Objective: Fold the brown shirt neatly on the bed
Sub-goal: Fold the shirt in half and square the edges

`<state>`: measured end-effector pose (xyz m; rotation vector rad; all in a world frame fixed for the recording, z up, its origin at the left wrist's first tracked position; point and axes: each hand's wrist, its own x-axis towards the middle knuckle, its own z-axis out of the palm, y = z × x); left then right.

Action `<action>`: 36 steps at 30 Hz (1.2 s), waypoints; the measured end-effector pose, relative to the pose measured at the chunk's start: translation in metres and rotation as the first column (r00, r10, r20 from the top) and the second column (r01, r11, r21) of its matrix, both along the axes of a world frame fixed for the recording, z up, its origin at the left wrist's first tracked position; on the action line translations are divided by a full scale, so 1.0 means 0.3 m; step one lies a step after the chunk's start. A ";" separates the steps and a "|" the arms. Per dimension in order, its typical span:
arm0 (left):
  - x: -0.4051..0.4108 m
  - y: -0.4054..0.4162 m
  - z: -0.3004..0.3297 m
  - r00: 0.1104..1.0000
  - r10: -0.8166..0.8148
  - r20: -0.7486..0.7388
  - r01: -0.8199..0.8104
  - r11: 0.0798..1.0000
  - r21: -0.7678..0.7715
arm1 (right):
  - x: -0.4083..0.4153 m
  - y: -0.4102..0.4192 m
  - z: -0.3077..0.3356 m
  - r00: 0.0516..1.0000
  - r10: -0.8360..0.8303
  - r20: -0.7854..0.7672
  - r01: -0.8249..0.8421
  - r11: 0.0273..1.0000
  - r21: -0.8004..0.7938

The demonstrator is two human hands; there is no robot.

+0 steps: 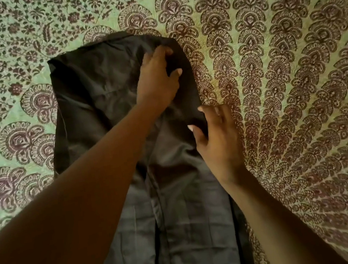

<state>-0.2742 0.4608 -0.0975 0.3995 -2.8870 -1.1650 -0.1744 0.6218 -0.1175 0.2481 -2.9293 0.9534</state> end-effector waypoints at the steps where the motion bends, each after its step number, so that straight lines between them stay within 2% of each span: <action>1: 0.045 -0.005 -0.002 0.999 0.043 0.032 -0.043 0.999 0.009 | 0.022 0.008 0.011 1.000 -0.007 0.014 0.007 1.000 0.022; 6: 0.283 -0.046 -0.015 0.962 0.094 0.256 -0.098 0.995 0.004 | 0.152 0.057 0.049 0.984 -0.073 0.162 0.062 0.995 0.072; 9: 0.352 -0.052 -0.018 0.957 0.087 0.277 -0.111 0.991 0.072 | 0.212 0.100 0.056 0.971 -0.054 0.234 0.036 0.996 0.082; 14: 0.375 -0.010 0.015 0.962 0.069 0.265 -0.112 0.983 0.148 | 0.226 0.170 0.082 0.977 0.041 0.208 -0.039 0.999 -0.014; 16: 0.401 0.012 0.041 0.968 0.109 0.228 -0.135 0.986 0.098 | 0.243 0.173 0.094 0.978 0.064 0.199 -0.062 0.998 -0.019; 18: 0.464 0.032 0.064 0.966 0.139 0.220 -0.134 0.990 -0.034 | 0.285 0.177 0.104 0.975 0.056 0.215 -0.048 0.998 -0.043; 22: 0.625 0.059 0.081 0.937 0.184 0.298 -0.132 0.974 -0.185 | 0.366 0.212 0.093 0.908 0.037 0.417 0.033 0.986 -0.161; 24: 0.681 0.060 0.075 0.930 0.228 0.287 -0.170 0.962 -0.215 | 0.399 0.241 0.080 0.854 0.056 0.517 0.089 0.963 -0.253; 27: 0.705 0.049 0.059 0.930 0.218 0.298 -0.183 0.973 -0.139 | 0.432 0.285 0.061 0.835 -0.012 0.549 0.195 0.941 -0.276; 29: 0.701 0.049 0.053 0.946 0.191 0.260 -0.177 0.981 -0.078 | 0.454 0.309 0.064 0.855 -0.001 0.519 0.162 0.951 -0.264; 32: 0.709 0.072 0.059 0.979 0.168 0.120 -0.153 0.981 -0.123 | 0.491 0.335 0.083 0.875 0.053 0.482 0.044 0.981 -0.189; 34: 0.759 0.108 0.073 0.981 0.191 0.039 -0.185 0.975 -0.119 | 0.530 0.360 0.091 0.860 0.077 0.504 0.019 0.983 -0.182; 36: 0.847 0.154 0.081 0.979 0.200 0.041 -0.195 0.976 -0.098 | 0.575 0.384 0.095 0.837 0.071 0.542 0.028 0.985 -0.172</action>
